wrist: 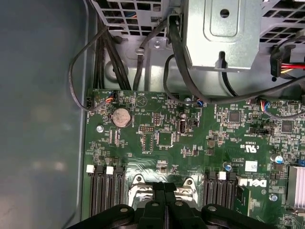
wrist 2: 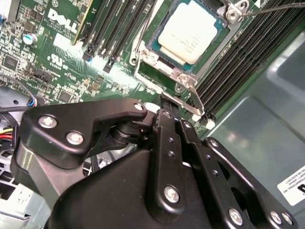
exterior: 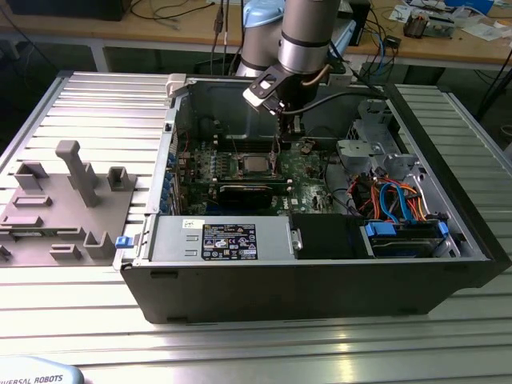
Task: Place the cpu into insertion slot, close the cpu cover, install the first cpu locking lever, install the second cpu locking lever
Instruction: 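Close the cpu cover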
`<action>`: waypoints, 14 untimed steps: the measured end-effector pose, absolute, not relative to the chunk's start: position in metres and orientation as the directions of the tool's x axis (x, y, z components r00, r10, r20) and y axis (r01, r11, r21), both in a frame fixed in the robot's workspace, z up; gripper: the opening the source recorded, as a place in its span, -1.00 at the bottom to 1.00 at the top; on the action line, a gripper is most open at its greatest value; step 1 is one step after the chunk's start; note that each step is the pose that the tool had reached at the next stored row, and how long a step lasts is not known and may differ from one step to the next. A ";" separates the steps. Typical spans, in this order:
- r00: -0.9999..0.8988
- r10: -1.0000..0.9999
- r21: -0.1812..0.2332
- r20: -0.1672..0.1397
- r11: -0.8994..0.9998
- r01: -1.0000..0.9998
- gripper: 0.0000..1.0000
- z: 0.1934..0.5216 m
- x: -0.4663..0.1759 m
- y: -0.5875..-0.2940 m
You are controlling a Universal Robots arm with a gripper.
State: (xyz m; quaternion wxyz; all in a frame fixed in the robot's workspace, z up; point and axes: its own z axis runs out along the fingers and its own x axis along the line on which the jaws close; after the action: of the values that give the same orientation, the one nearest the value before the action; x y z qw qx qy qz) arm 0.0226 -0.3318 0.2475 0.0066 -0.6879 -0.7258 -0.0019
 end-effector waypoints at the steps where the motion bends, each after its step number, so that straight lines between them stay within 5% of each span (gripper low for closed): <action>1: -0.052 0.999 -0.006 0.012 0.052 0.999 -0.79 0.247 0.022 -0.332; 14: -0.048 0.999 -0.006 0.012 0.048 0.999 -0.79 0.242 0.010 -0.332</action>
State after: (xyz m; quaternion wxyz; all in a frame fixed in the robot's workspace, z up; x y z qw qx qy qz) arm 0.0104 -0.3316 0.2424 0.0067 -0.6900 -0.7238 -0.0019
